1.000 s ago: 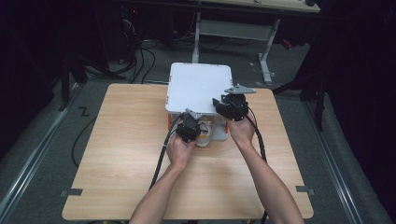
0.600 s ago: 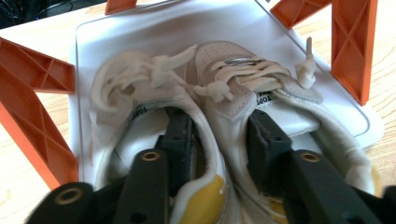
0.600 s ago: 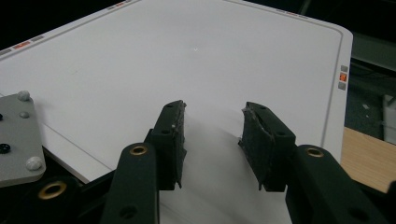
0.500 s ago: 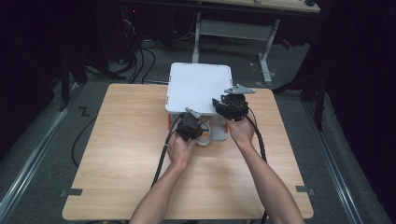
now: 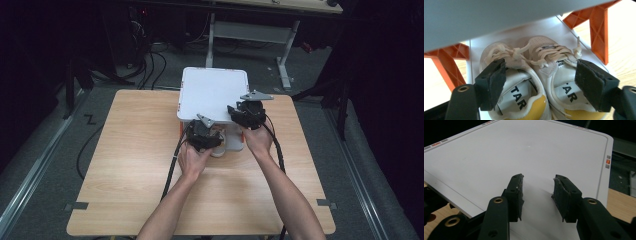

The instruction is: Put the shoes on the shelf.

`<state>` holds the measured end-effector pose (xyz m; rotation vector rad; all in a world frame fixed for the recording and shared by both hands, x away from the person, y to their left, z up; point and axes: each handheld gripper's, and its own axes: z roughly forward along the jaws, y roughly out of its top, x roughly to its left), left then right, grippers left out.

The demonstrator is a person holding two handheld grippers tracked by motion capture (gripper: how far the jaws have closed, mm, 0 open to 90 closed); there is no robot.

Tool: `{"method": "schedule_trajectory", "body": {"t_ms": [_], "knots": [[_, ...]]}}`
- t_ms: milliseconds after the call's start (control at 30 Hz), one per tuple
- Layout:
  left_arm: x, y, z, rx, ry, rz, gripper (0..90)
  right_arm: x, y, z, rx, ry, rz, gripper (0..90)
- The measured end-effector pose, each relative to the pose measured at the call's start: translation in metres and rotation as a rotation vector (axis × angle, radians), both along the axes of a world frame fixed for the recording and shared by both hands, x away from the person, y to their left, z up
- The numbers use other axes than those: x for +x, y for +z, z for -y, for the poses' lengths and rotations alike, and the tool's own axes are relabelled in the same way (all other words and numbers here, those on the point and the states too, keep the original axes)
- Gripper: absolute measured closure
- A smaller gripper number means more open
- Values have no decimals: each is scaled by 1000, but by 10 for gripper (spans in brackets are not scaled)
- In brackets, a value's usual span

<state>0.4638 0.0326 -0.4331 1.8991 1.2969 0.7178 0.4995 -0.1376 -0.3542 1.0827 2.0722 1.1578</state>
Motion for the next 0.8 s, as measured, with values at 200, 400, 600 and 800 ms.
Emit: {"method": "schedule_trajectory", "body": {"t_ms": [200,400,600,800], "knots": [[-12,4,-9,-35,3,12,217,0,0,0,0,1,0,590],[-34,4,-23,-53,1,28,140,0,0,0,1,0,0,590],[-53,-1,-28,-113,-29,-4,92,0,0,0,3,-2,2,589],[-56,-19,-16,-115,-19,-75,49,0,-1,-1,4,-3,4,589]]}}
